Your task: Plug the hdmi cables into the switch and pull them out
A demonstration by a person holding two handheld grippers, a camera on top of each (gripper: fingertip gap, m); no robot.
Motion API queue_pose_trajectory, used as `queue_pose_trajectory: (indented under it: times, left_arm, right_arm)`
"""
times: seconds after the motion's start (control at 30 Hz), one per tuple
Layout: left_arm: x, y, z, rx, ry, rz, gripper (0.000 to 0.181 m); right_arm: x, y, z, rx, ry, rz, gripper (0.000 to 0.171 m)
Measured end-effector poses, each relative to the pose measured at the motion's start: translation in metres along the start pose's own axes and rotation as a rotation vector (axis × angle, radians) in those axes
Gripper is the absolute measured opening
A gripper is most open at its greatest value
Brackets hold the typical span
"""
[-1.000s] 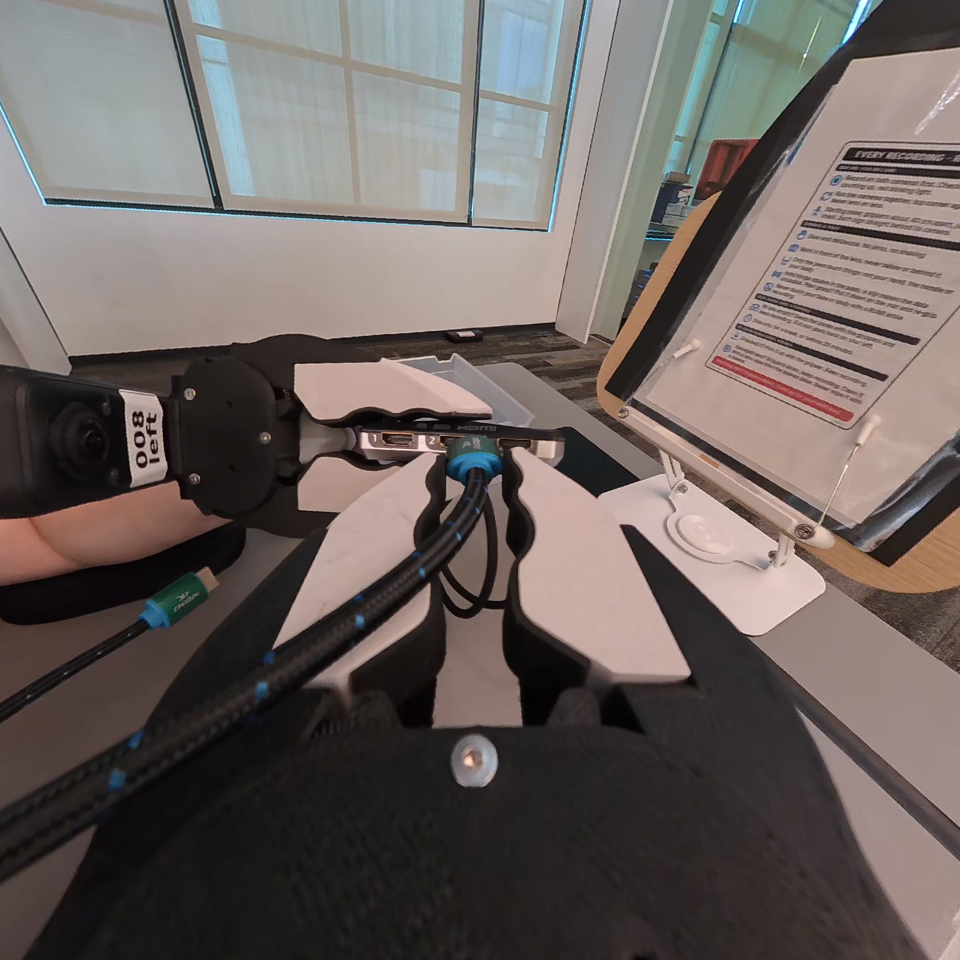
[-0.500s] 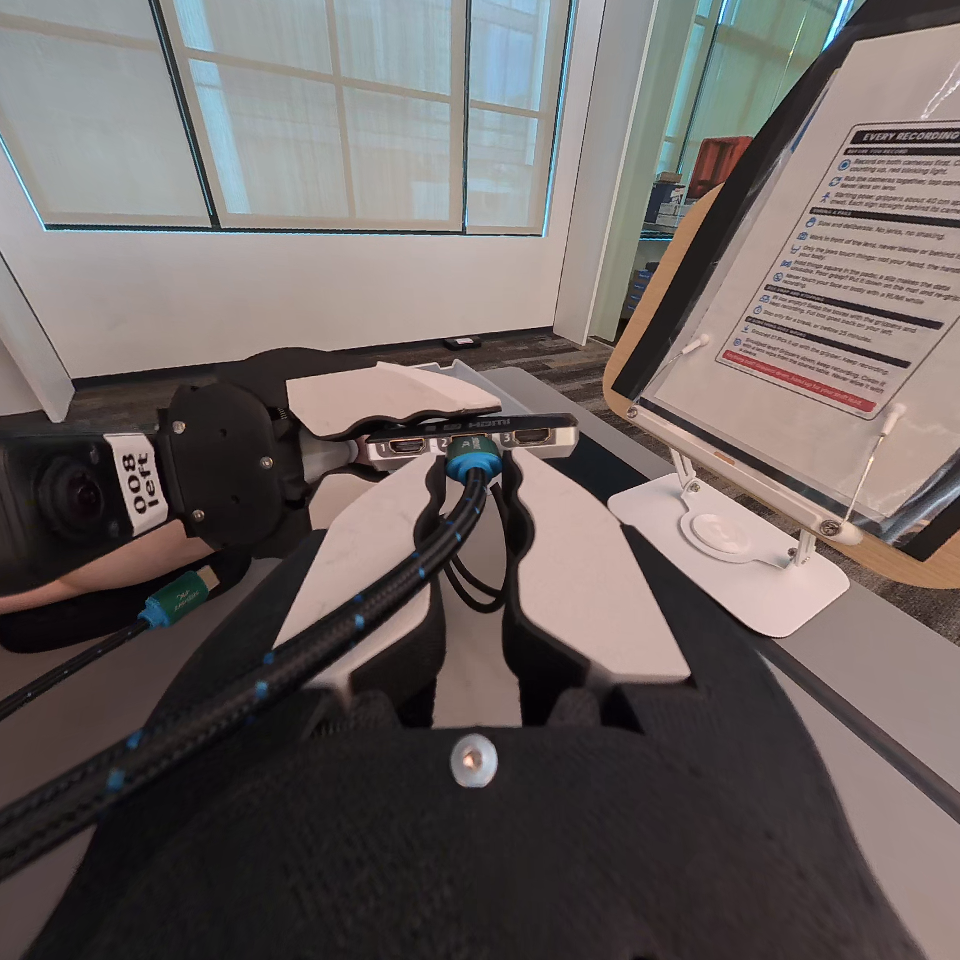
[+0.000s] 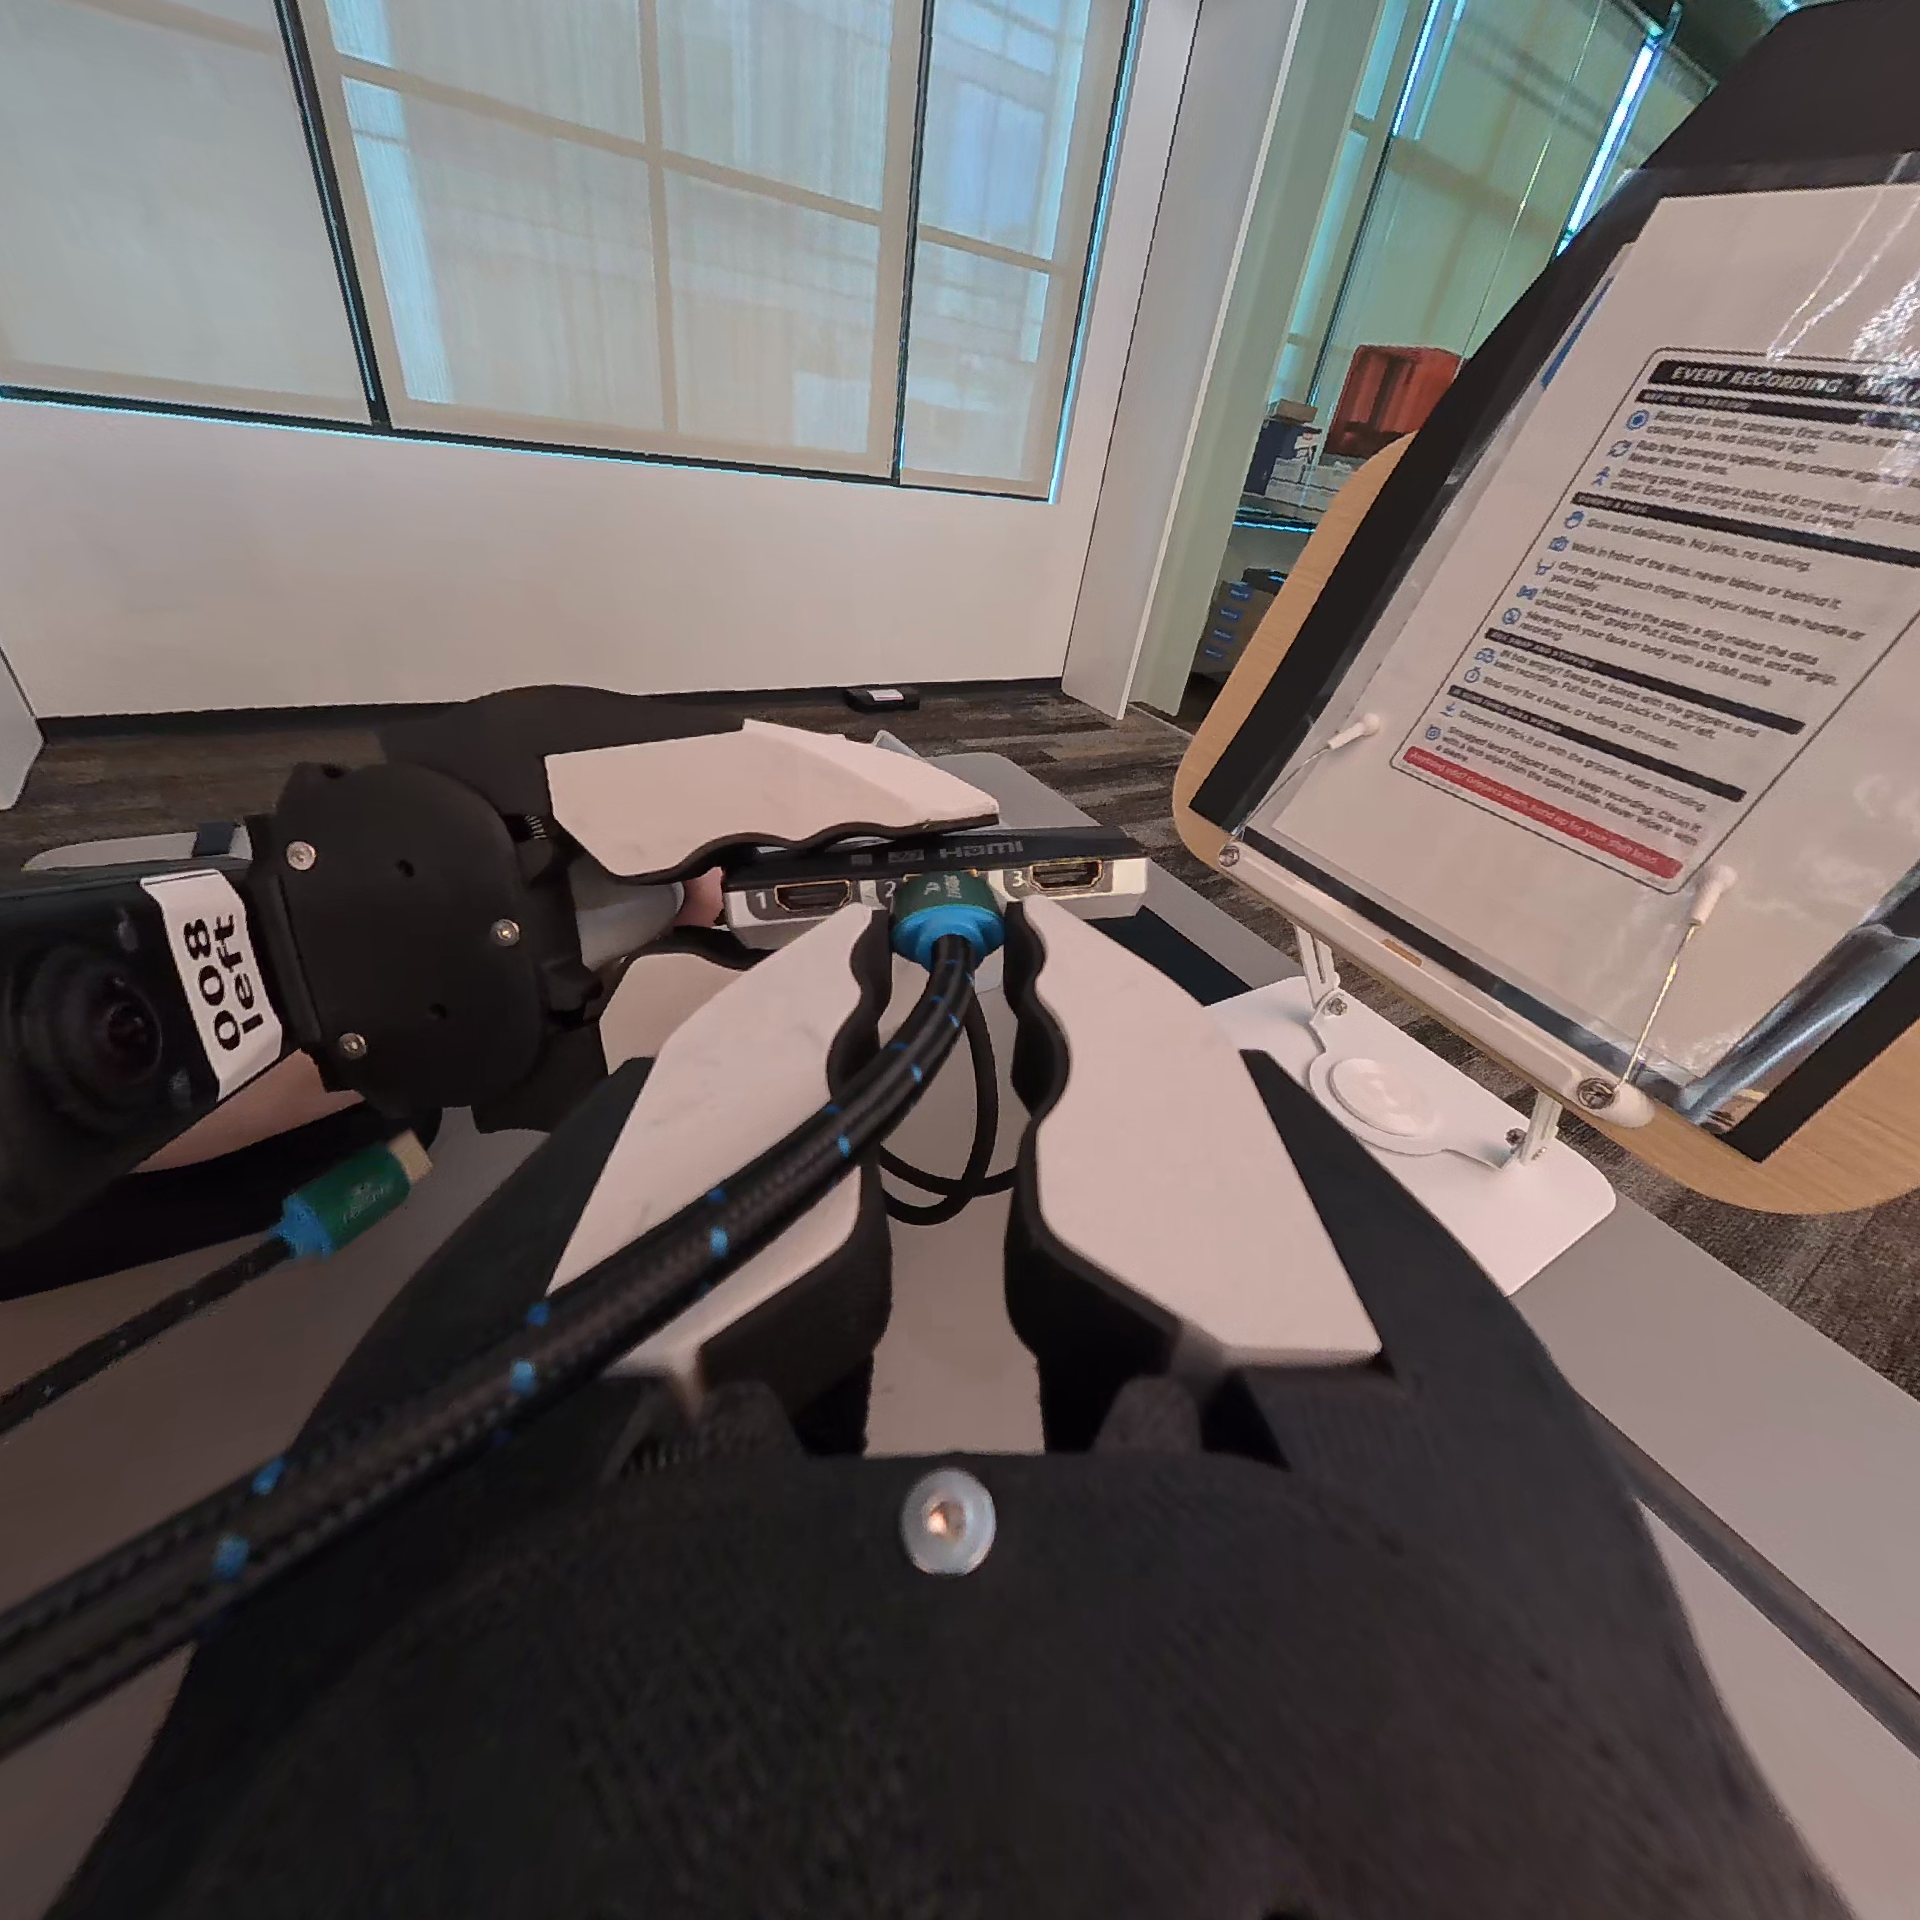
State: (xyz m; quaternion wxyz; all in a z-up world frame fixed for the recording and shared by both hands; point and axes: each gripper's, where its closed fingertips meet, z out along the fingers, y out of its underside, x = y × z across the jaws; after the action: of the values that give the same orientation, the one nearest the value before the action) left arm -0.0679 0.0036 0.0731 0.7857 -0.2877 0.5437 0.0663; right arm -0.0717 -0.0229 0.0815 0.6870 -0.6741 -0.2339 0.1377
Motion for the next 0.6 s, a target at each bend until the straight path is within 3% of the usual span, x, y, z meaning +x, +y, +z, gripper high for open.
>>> queue_pose_trajectory:
  times: [0.6]
  left_arm:
    - [-0.0023,-0.0064,-0.0072,0.004,-0.021,0.105,0.022]
  right_arm:
    - [-0.0073,-0.0011,-0.0018,-0.016,-0.049,0.046,0.021]
